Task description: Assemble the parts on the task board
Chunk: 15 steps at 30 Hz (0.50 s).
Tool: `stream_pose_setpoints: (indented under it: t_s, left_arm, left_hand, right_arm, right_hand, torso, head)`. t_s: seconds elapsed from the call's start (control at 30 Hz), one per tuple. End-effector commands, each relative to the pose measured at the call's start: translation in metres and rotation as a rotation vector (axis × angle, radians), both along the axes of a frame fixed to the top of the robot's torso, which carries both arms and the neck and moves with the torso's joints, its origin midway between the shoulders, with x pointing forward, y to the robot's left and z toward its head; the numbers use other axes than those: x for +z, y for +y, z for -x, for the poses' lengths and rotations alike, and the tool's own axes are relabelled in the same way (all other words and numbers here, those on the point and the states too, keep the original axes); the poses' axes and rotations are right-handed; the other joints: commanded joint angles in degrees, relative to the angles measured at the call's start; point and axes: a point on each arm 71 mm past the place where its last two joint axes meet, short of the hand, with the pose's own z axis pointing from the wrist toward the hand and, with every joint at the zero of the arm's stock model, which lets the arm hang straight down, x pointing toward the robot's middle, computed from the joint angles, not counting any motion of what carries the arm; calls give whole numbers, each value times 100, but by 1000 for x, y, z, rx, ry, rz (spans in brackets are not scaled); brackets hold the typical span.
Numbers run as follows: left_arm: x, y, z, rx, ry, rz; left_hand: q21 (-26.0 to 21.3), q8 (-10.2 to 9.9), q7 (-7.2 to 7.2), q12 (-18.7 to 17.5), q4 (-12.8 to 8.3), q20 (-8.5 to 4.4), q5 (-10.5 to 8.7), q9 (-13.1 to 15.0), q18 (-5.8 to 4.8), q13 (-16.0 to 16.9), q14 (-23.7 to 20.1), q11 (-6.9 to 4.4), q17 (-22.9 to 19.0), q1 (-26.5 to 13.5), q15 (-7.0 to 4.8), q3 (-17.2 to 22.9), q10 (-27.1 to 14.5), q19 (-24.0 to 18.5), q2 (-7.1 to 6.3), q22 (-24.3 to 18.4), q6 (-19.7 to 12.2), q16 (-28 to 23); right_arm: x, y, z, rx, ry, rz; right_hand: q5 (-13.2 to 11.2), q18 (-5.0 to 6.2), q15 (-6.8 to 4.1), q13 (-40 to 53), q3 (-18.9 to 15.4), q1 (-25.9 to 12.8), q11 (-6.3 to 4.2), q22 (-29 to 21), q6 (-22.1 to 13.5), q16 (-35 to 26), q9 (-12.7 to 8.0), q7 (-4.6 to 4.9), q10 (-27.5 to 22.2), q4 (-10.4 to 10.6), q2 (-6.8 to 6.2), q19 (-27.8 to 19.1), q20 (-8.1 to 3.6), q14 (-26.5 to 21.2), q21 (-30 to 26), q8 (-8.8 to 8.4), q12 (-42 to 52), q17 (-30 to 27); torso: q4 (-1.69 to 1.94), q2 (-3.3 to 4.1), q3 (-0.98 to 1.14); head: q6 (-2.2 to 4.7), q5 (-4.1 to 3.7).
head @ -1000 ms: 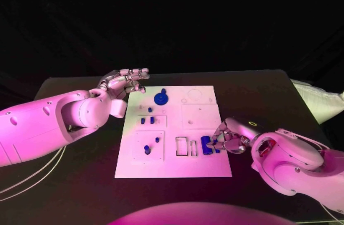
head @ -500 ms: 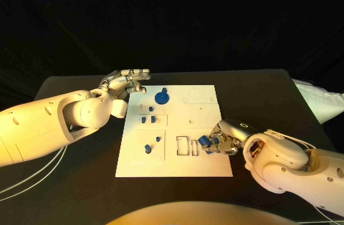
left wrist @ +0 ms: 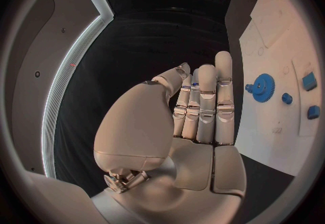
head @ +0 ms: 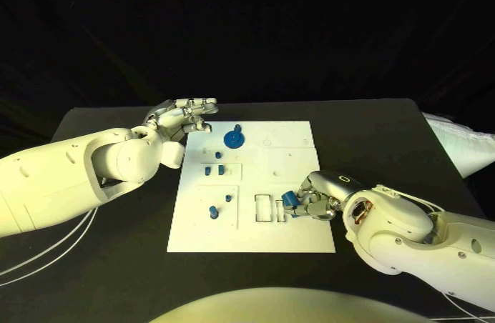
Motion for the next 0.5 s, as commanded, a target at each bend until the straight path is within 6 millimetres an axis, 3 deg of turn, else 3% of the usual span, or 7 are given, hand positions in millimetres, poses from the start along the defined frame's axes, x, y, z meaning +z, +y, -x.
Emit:
stream_pose_setpoints:
  t_s: [0.03,0.17,0.5]
  left_arm:
    - [1,-2,1,-22,-5,10]
    - [1,-2,1,-23,-4,10]
    - [-1,-3,1,-29,-1,12]
  left_hand:
    - [-19,27,4,32,-32,-25,-13,-5,58,-9,-32,4,-4,27,6,-4,-30,-8,33,-7,-14,32]
    - [-20,28,4,34,-31,-25,-13,-5,58,-9,-33,4,-6,23,7,-6,-32,-8,32,-8,-15,33]
    - [-20,28,4,35,-32,-24,-13,-5,58,-9,-34,4,-7,23,7,-7,-33,-9,33,-8,-16,33]
  right_arm:
    - [-7,-1,4,-18,12,-3]
    - [0,-2,5,-54,-33,-77]
    - [20,4,13,-122,-62,-263]
  right_hand:
    - [87,-117,-31,126,16,112,-31,24,92,46,38,-12,107,-26,152,28,-30,439,31,40,116,542]
    - [217,-120,-55,209,23,177,-62,44,182,59,84,-47,148,-21,229,35,-51,441,45,85,175,559]
    - [451,-130,-82,307,-36,135,-90,92,236,96,141,-76,194,7,316,53,-86,450,77,102,219,611]
  torso:
    - [-8,1,1]
    - [-15,2,10]
    - [-5,2,5]
  head:
    - [8,17]
    - [12,27]
    - [39,7]
